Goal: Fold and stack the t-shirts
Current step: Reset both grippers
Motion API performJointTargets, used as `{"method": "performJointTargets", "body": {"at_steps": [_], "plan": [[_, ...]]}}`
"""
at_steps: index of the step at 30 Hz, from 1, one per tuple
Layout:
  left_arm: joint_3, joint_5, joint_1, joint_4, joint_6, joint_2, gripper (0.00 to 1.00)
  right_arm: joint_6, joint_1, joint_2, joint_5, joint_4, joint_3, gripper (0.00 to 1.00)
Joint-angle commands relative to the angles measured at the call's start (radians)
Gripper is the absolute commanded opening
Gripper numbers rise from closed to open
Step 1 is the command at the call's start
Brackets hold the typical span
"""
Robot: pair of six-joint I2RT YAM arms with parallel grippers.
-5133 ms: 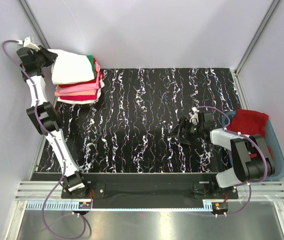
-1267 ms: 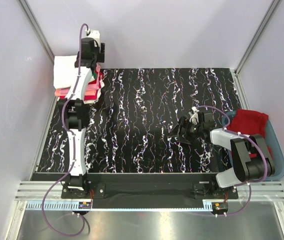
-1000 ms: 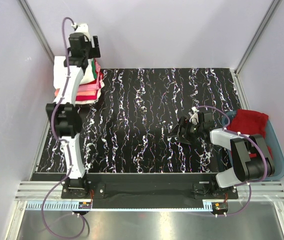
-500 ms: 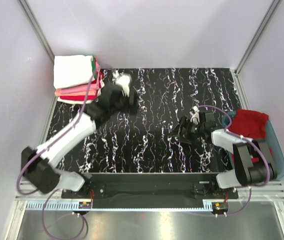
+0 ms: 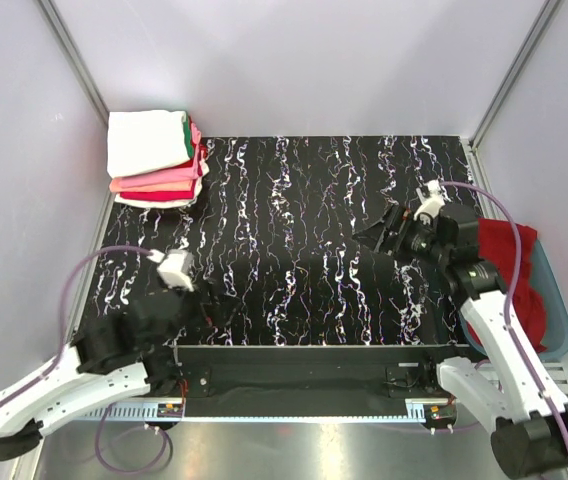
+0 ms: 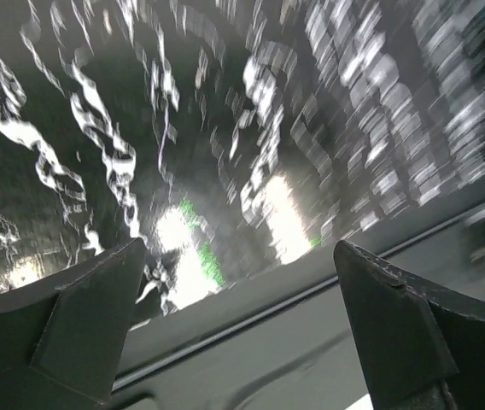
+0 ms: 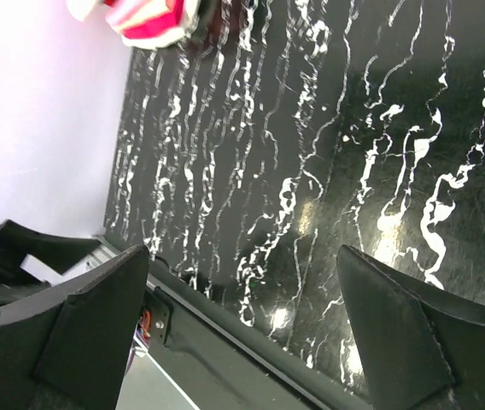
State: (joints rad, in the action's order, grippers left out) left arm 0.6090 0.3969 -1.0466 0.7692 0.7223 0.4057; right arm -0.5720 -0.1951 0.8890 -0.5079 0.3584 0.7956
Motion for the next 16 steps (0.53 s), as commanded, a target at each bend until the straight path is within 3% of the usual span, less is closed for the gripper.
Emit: {"method": "performJointTargets", "body": {"at_steps": [1, 7, 16], "plan": [[0.102, 0.170, -0.006, 0.056, 0.065, -0.061, 0.99, -0.015, -0.001, -0.070, 0.055, 0.167, 0.051, 0.99], [0.227, 0.318, -0.006, 0.191, 0.011, -0.044, 0.99, -0.011, -0.001, -0.185, 0.091, 0.289, 0.113, 1.00], [0.230, 0.398, -0.006, 0.177, 0.049, -0.194, 0.99, -0.045, -0.001, -0.196, 0.100, 0.314, 0.114, 1.00]]}}
